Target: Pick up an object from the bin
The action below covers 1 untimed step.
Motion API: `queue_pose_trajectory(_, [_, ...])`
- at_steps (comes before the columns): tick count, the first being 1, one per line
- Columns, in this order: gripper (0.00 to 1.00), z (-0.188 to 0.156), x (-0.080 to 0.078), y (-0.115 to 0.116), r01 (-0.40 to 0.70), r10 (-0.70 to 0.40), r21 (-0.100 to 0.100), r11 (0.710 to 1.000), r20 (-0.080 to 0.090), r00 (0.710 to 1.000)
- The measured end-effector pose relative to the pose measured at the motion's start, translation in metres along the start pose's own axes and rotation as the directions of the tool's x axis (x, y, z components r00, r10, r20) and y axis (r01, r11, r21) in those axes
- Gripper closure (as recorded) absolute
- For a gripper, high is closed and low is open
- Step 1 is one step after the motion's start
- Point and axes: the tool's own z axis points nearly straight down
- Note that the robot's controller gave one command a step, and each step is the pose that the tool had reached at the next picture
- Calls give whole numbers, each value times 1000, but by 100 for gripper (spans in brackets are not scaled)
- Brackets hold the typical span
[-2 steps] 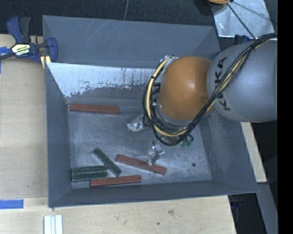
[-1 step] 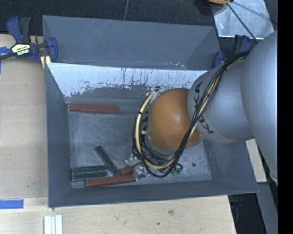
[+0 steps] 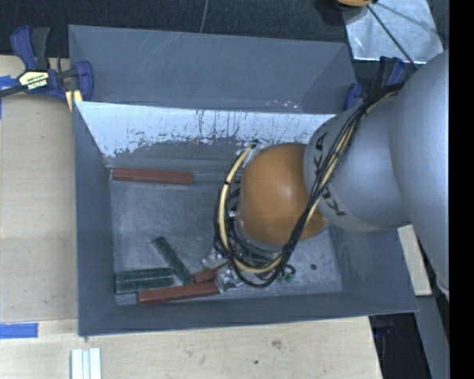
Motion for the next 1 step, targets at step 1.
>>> queue_pose_trajectory(1, [100,-199,-38,6,-6,6,-6,1000,22,1000])
